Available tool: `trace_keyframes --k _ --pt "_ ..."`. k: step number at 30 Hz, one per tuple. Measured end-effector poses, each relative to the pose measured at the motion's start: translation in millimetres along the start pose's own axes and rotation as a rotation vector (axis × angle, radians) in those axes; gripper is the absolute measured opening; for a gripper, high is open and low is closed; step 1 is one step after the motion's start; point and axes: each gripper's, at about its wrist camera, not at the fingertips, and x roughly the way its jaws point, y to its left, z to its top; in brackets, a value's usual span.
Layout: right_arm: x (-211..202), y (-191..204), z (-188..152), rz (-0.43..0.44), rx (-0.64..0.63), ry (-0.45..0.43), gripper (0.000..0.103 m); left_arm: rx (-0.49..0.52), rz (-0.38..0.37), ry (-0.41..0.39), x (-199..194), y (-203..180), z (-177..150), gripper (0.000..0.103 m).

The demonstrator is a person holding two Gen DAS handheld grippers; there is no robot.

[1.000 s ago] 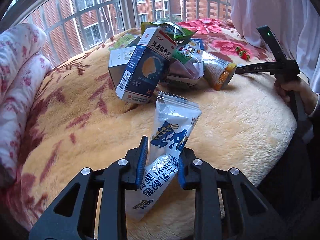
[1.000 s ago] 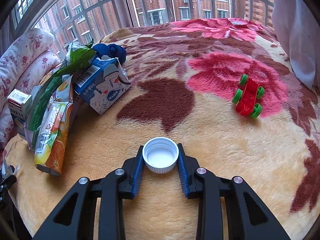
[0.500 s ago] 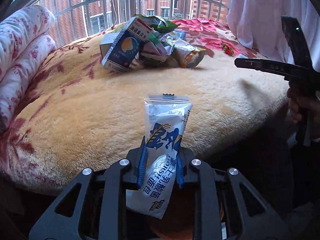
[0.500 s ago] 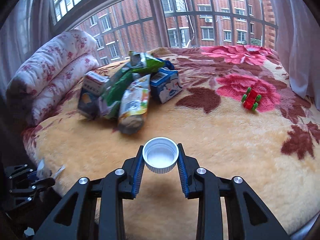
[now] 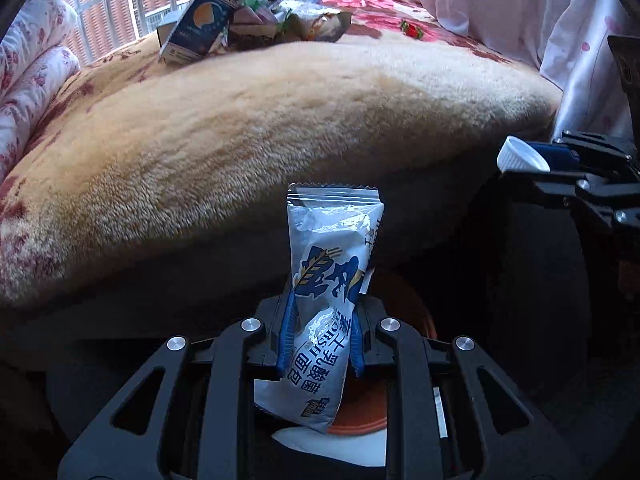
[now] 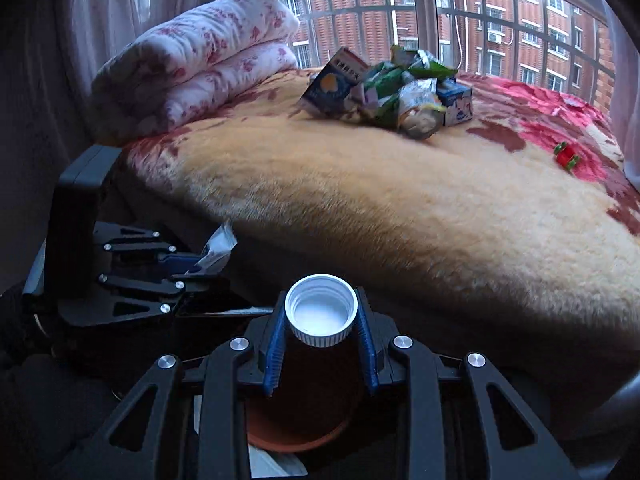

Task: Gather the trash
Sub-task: 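Carry cap and sachet down to the orange bucket and open both grippers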

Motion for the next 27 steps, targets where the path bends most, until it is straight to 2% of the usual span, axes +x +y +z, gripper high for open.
trace_keyframes --k 6,14,27 --pt "34.7 -0.3 -32.1 0.026 0.03 0.114 0.031 -0.046 -0.043 0.11 30.3 5.5 -17.7 0.022" --pt "81.7 11.0 -48.8 0.069 -0.01 0.241 0.032 -0.099 -0.055 0.234 65.9 16.9 -25.9 0.022" --pt "123.1 15.4 -48.1 0.122 -0.04 0.335 0.032 -0.118 -0.06 0.326 99.3 24.7 -27.6 0.021"
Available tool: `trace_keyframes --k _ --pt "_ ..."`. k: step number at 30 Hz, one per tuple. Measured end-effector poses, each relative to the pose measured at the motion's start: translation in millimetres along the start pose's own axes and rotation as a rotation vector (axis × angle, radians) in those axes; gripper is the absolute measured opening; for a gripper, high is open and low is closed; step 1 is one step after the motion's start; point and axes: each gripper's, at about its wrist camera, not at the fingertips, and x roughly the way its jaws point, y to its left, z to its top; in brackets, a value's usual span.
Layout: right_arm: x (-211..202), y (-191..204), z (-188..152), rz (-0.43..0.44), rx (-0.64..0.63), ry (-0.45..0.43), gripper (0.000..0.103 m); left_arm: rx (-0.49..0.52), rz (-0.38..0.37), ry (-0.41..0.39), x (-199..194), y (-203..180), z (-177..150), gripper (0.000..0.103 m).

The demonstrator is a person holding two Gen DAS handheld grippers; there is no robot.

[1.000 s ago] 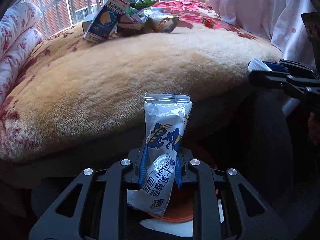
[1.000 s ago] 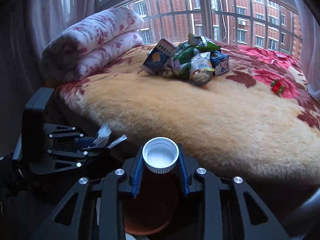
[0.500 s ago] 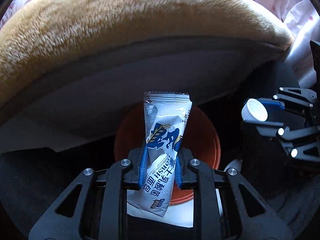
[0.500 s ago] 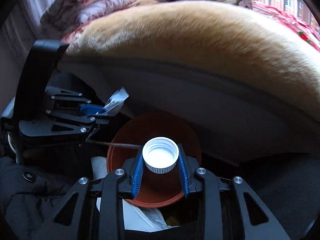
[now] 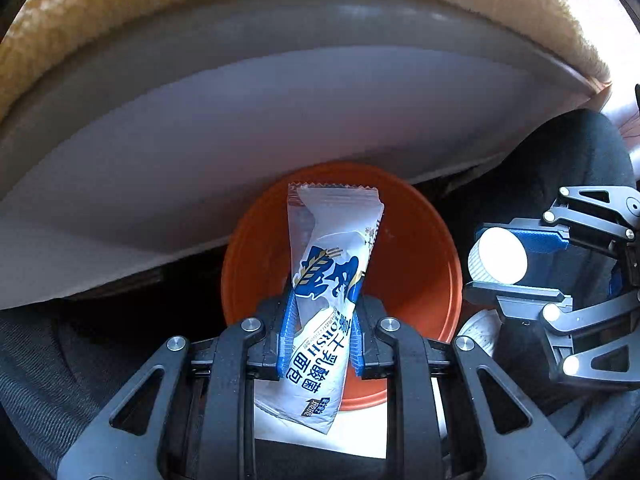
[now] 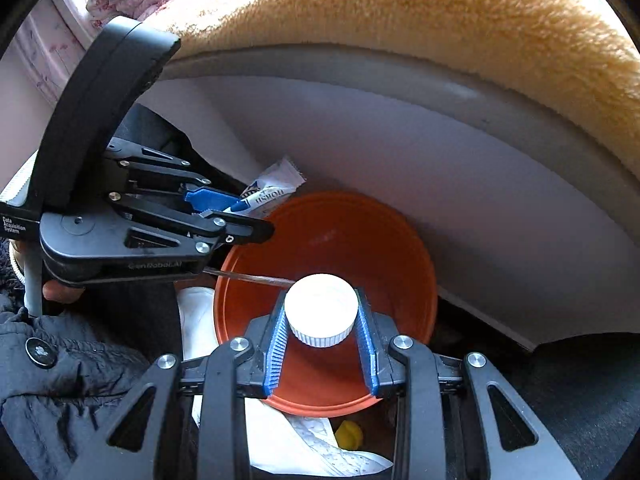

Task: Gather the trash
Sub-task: 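Carry cap and sachet down to the orange bucket and open both grippers, then grasp the orange juice pouch with the right gripper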

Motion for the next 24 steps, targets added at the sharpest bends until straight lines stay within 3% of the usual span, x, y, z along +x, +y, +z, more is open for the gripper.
trace_keyframes --k 2,3,4,5,6,16,20,24 --pt "3.5 1.6 2.7 0.0 -0.002 0.011 0.032 -0.002 -0.002 0.012 1.0 3.5 0.1 0.022" --pt "6.4 1.7 4.8 -0.001 -0.003 0.017 0.042 -0.004 0.004 0.019 2.2 4.5 0.3 0.026" --pt "8.7 1.3 6.5 -0.003 -0.004 0.027 0.054 -0.007 0.011 0.036 5.4 6.9 1.1 0.034" --pt "9.0 6.4 7.0 -0.017 -0.006 0.024 0.069 -0.011 0.019 0.046 9.7 7.5 4.5 0.055" --pt "9.7 8.3 8.3 -0.031 -0.009 0.017 0.069 -0.015 0.022 0.045 9.9 8.8 4.5 0.065" --pt "-21.2 4.5 0.8 -0.077 -0.006 -0.018 0.069 0.009 0.019 -0.004 -7.0 10.0 -6.6 0.065" --pt "-50.6 7.4 -2.4 -0.092 -0.029 -0.072 0.069 0.023 0.025 -0.07 -32.0 8.3 -12.0 0.065" --pt "-88.0 2.8 9.3 -0.094 -0.021 -0.182 0.069 0.053 0.055 -0.168 -67.8 7.5 -15.8 0.065"
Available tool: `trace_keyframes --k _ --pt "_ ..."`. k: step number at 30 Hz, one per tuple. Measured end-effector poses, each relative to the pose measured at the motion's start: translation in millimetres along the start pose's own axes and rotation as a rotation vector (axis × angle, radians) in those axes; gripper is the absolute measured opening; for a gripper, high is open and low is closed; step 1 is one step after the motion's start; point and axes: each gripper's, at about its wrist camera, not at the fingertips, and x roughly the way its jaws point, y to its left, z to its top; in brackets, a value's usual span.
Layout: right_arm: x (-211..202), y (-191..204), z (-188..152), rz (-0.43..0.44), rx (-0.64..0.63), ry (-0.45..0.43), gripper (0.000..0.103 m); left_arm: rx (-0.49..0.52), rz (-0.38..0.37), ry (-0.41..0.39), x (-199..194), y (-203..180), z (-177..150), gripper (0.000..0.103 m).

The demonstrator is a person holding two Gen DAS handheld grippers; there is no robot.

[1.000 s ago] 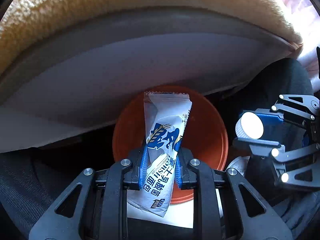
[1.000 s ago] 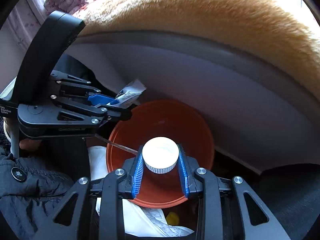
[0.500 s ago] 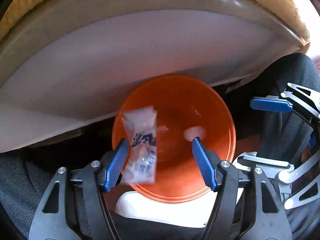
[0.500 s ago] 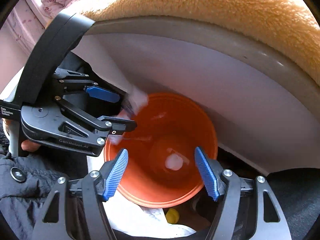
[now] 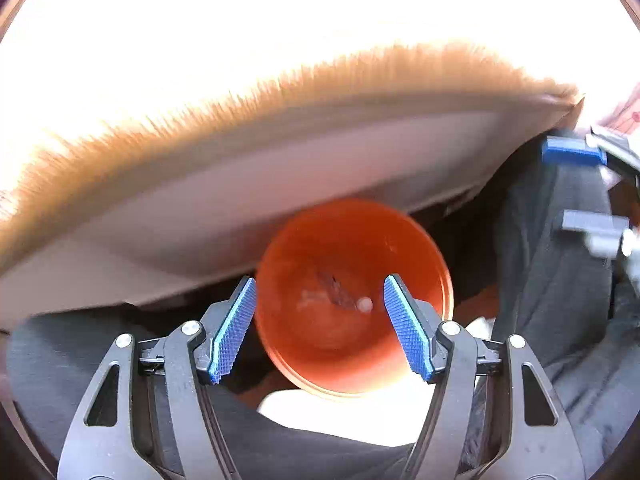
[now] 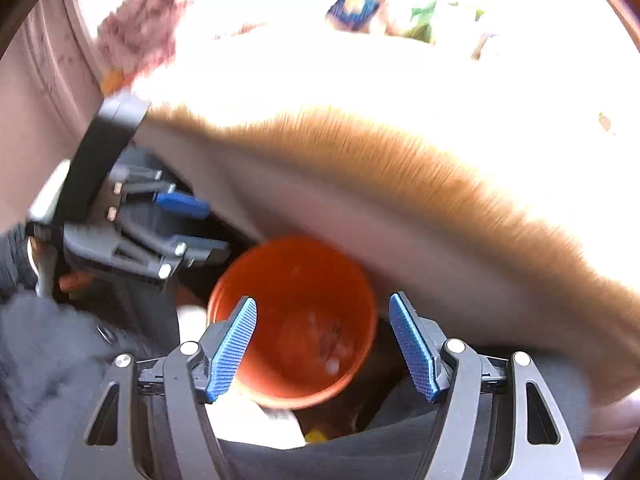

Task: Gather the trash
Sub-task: 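Grasp the orange juice pouch with the right gripper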

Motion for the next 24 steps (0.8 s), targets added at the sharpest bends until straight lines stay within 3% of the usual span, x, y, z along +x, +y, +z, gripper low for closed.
trace_keyframes --k 6,11,17,24 --pt "-34.8 -39.3 66.8 0.018 0.094 -0.181 0.069 0.007 0.038 -0.151 -48.7 6.2 15.3 0.075" --pt "-38.5 -80.9 130.1 -0.003 0.158 -0.234 0.069 -0.029 0.054 -0.218 -65.0 6.0 39.2 0.077" --pt "-18.2 -139.8 196.8 0.005 0.249 -0.196 0.069 -0.051 0.051 -0.243 -74.3 9.1 60.7 0.077" --pt "37.0 -187.5 246.4 0.105 0.364 -0.035 0.071 -0.068 0.046 -0.251 -65.0 19.9 69.3 0.077"
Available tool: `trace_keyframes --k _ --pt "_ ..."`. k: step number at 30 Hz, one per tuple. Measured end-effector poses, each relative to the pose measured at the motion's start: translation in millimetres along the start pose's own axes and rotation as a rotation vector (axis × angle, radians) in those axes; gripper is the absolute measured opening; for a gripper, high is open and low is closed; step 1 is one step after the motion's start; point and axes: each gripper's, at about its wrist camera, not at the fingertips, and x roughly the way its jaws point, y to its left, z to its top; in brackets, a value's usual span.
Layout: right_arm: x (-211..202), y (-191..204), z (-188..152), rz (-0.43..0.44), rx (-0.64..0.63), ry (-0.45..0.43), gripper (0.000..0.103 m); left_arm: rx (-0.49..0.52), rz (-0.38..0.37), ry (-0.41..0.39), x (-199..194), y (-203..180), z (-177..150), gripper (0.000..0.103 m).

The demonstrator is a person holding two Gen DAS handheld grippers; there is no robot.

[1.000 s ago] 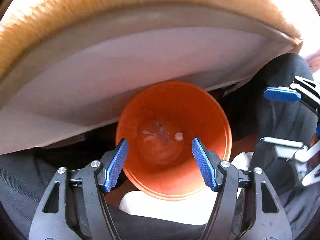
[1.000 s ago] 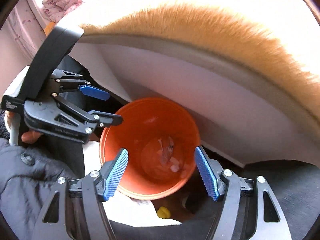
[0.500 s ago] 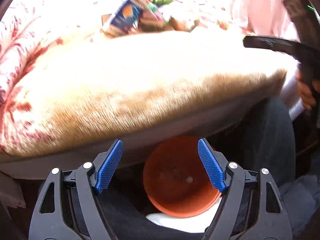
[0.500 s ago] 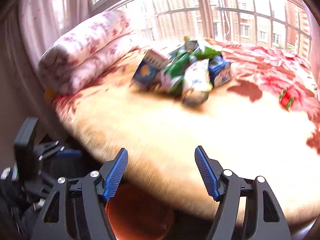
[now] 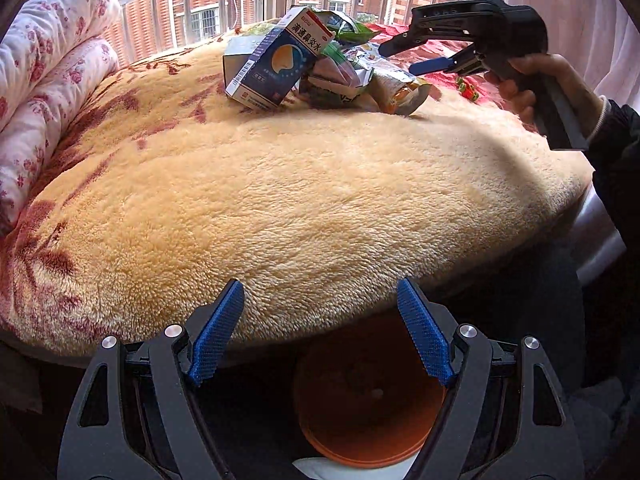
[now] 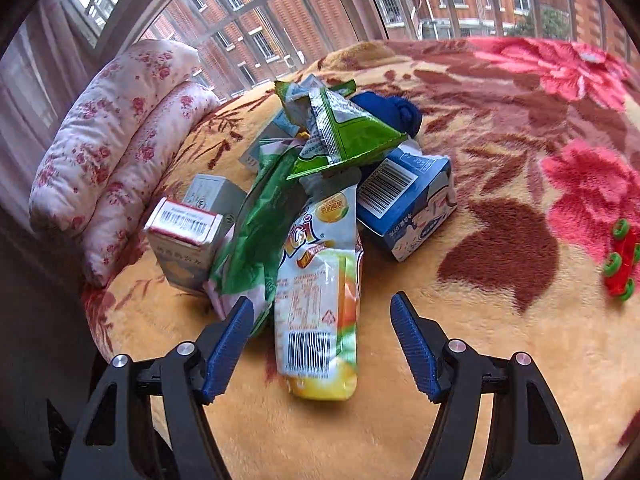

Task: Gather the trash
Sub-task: 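Grasp the orange juice pouch with the right gripper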

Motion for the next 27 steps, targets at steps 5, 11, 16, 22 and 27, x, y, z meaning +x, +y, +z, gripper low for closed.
trace_keyframes --k 5,11,16,22,27 --pt "34.2 -10.4 22.4 0.047 0.068 0.095 0.074 -0.033 -0.016 0.007 5.3 10.1 2.0 0.077" --pt "58.8 -14.9 23.5 0.128 0.113 0.174 0.046 -0.032 -0.022 0.002 5.2 10.9 1.8 0.077" --pt "39.2 -0.4 17.2 0.098 0.058 0.123 0.039 -0.037 -0.025 -0.004 2.4 12.5 3.7 0.077" --pt "-5.8 7.6 3.0 0.126 0.041 0.02 0.039 -0.041 -0.011 -0.027 -3.2 14.4 13.2 0.077" --pt "-47.0 8.7 -30.3 0.168 0.057 -0.074 0.039 -0.011 0.02 -0.066 -0.8 22.1 41.4 0.077"
